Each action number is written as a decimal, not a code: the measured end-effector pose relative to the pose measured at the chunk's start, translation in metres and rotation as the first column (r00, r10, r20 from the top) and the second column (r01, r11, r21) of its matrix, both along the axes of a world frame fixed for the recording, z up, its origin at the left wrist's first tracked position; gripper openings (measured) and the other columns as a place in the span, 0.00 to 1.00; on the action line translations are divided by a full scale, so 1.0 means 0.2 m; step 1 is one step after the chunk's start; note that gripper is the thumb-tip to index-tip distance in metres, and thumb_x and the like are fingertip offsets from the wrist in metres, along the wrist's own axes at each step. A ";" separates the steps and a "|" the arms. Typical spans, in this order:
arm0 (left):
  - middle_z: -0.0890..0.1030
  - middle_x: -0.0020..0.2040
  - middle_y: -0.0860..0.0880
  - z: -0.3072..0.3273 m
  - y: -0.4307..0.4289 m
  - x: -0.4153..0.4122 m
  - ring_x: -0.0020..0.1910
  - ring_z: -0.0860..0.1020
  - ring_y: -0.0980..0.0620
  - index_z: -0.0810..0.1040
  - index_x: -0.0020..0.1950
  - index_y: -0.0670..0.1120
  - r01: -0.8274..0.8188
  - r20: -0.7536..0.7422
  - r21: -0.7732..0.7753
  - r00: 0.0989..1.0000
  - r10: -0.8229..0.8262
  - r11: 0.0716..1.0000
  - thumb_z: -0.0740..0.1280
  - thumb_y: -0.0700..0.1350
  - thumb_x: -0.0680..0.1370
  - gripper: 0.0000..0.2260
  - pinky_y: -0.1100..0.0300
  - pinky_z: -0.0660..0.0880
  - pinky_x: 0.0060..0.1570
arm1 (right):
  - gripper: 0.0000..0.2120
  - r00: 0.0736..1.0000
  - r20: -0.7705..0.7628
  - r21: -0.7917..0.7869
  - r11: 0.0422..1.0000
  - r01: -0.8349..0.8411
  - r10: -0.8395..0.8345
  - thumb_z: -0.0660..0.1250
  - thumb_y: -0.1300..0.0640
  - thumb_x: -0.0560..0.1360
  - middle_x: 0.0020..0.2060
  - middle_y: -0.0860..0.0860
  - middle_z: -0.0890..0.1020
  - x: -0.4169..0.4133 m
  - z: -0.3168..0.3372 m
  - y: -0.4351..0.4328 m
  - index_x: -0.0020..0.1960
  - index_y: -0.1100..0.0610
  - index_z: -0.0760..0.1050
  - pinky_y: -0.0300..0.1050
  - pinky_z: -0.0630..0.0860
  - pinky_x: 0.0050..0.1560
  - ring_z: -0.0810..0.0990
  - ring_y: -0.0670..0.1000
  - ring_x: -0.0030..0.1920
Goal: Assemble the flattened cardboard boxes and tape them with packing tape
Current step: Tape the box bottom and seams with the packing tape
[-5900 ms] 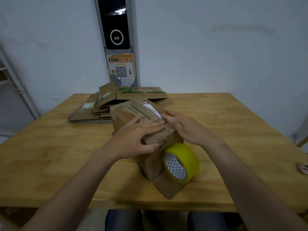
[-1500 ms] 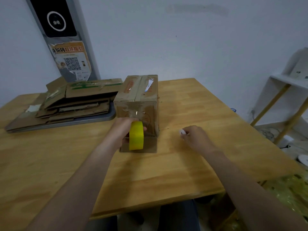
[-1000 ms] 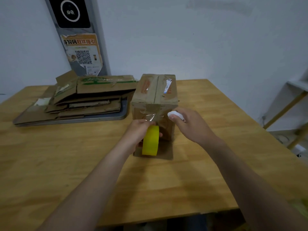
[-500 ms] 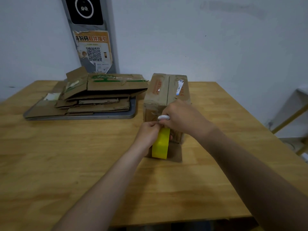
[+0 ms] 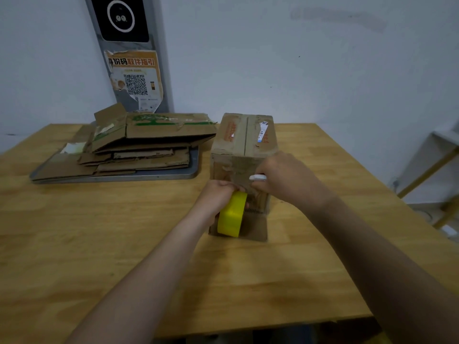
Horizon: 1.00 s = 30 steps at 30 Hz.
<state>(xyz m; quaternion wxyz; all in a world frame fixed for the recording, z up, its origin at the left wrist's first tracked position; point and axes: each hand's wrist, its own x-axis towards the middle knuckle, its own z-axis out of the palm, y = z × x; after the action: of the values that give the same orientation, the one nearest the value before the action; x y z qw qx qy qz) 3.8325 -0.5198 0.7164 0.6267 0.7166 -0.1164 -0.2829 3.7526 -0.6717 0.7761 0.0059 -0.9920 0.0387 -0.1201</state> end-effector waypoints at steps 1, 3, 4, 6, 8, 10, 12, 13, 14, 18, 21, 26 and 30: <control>0.87 0.38 0.41 -0.01 0.00 0.00 0.34 0.86 0.48 0.85 0.51 0.42 0.004 -0.008 0.008 1.000 -0.004 1.000 0.65 0.43 0.82 0.09 0.62 0.78 0.28 | 0.15 1.000 0.010 0.026 1.000 0.010 -0.010 0.71 0.48 0.78 0.30 0.50 0.74 -0.03 -0.01 -0.03 0.36 0.54 0.78 0.48 0.69 0.35 0.75 0.56 0.37; 0.86 0.38 0.39 -0.02 0.01 -0.01 0.34 0.86 0.47 0.84 0.52 0.40 0.001 -0.028 0.016 1.000 0.000 1.000 0.66 0.43 0.82 0.09 0.61 0.78 0.28 | 0.13 1.000 0.004 0.115 0.993 0.015 -0.015 0.71 0.49 0.77 0.32 0.50 0.79 -0.10 -0.06 -0.08 0.36 0.53 0.79 0.50 0.73 0.37 0.77 0.54 0.37; 0.87 0.39 0.39 -0.02 0.01 -0.01 0.34 0.86 0.48 0.84 0.54 0.40 -0.004 -0.034 0.022 0.999 0.005 1.000 0.67 0.43 0.82 0.08 0.62 0.78 0.27 | 0.12 0.999 -0.033 0.157 0.987 0.039 -0.034 0.71 0.49 0.76 0.33 0.50 0.81 -0.12 -0.08 -0.10 0.37 0.55 0.81 0.51 0.75 0.38 0.78 0.53 0.38; 0.87 0.39 0.41 -0.02 0.01 -0.02 0.33 0.86 0.50 0.83 0.55 0.41 -0.003 -0.035 0.038 0.999 0.005 0.999 0.68 0.43 0.81 0.08 0.64 0.76 0.25 | 0.10 0.980 -0.157 0.192 0.970 0.148 -0.119 0.71 0.48 0.75 0.39 0.51 0.84 -0.18 -0.15 -0.15 0.42 0.54 0.84 0.50 0.78 0.41 0.80 0.52 0.41; 0.87 0.39 0.42 -0.01 0.02 -0.03 0.31 0.85 0.52 0.83 0.56 0.41 -0.001 -0.030 0.055 1.000 0.003 0.998 0.68 0.44 0.81 0.08 0.64 0.75 0.23 | 0.06 0.942 -0.252 0.163 0.950 0.266 -0.221 0.70 0.49 0.75 0.43 0.50 0.83 -0.22 -0.25 -0.20 0.46 0.51 0.84 0.47 0.76 0.42 0.81 0.54 0.45; 0.87 0.40 0.42 -0.01 0.03 -0.04 0.30 0.84 0.53 0.83 0.57 0.41 0.000 -0.020 0.077 1.000 0.001 0.997 0.69 0.44 0.81 0.09 0.64 0.75 0.23 | 0.06 0.913 -0.295 0.136 0.933 0.332 -0.282 0.67 0.53 0.78 0.46 0.52 0.82 -0.25 -0.35 -0.23 0.48 0.50 0.83 0.48 0.77 0.45 0.82 0.58 0.50; 0.87 0.40 0.43 -0.01 0.04 -0.05 0.29 0.83 0.53 0.83 0.58 0.40 -0.004 -0.017 0.090 1.000 0.006 0.996 0.69 0.44 0.81 0.10 0.64 0.75 0.23 | 0.12 0.890 -0.345 0.117 0.926 0.358 -0.300 0.66 0.54 0.78 0.54 0.54 0.81 -0.27 -0.41 -0.24 0.60 0.49 0.82 0.51 0.78 0.53 0.81 0.59 0.56; 0.87 0.40 0.42 -0.01 0.04 -0.06 0.29 0.83 0.52 0.82 0.58 0.39 -0.010 -0.018 0.085 1.000 0.012 0.996 0.69 0.44 0.81 0.10 0.64 0.75 0.24 | 0.18 0.877 -0.372 0.112 0.923 0.369 -0.305 0.67 0.52 0.78 0.59 0.55 0.79 -0.27 -0.42 -0.24 0.67 0.47 0.78 0.51 0.78 0.57 0.79 0.60 0.60; 0.87 0.40 0.42 -0.01 0.05 -0.06 0.29 0.83 0.51 0.81 0.59 0.39 -0.019 -0.017 0.076 1.000 0.020 0.997 0.69 0.43 0.81 0.11 0.63 0.75 0.25 | 0.23 0.866 -0.391 0.119 0.915 0.384 -0.313 0.68 0.49 0.78 0.64 0.55 0.77 -0.28 -0.43 -0.24 0.72 0.45 0.73 0.52 0.76 0.60 0.78 0.60 0.64; 0.87 0.40 0.42 -0.01 0.10 -0.05 0.29 0.83 0.49 0.77 0.61 0.41 -0.072 -0.013 0.034 0.997 0.073 0.997 0.66 0.43 0.83 0.09 0.60 0.77 0.27 | 0.23 0.900 -0.155 0.182 0.884 0.430 -0.406 0.63 0.51 0.81 0.64 0.55 0.75 -0.24 -0.35 -0.24 0.75 0.47 0.70 0.55 0.76 0.58 0.78 0.63 0.63; 0.88 0.41 0.43 0.00 0.16 -0.02 0.29 0.83 0.48 0.77 0.59 0.43 -0.121 0.005 0.004 0.993 0.121 0.993 0.65 0.43 0.83 0.07 0.59 0.78 0.28 | 0.17 0.876 0.317 0.297 0.916 0.272 -0.363 0.58 0.51 0.84 0.60 0.53 0.76 -0.16 -0.20 -0.20 0.70 0.49 0.75 0.54 0.75 0.52 0.76 0.61 0.60; 0.88 0.42 0.44 0.03 0.20 0.06 0.34 0.83 0.45 0.77 0.58 0.44 -0.194 0.036 -0.053 0.980 0.196 0.980 0.64 0.45 0.84 0.07 0.49 0.82 0.42 | 0.23 0.946 0.309 0.068 0.994 0.079 -0.097 0.51 0.36 0.83 0.67 0.46 0.77 0.09 -0.03 -0.07 0.70 0.41 0.75 0.58 0.69 0.62 0.69 0.57 0.68; 0.88 0.42 0.47 0.04 0.21 0.12 0.35 0.85 0.47 0.77 0.60 0.48 -0.210 0.060 -0.086 0.975 0.215 0.974 0.64 0.48 0.84 0.07 0.54 0.81 0.40 | 0.32 0.970 0.217 -0.191 0.969 0.156 -0.114 0.44 0.27 0.78 0.65 0.42 0.78 0.21 -0.07 -0.03 0.71 0.38 0.72 0.56 0.66 0.56 0.70 0.58 0.66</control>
<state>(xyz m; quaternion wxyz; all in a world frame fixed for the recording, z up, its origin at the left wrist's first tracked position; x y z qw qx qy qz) 3.8564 -0.4769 0.7243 0.6770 0.7088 -0.0717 -0.1846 3.7937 -0.6767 0.7616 -0.1017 -0.9646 0.0930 -0.2247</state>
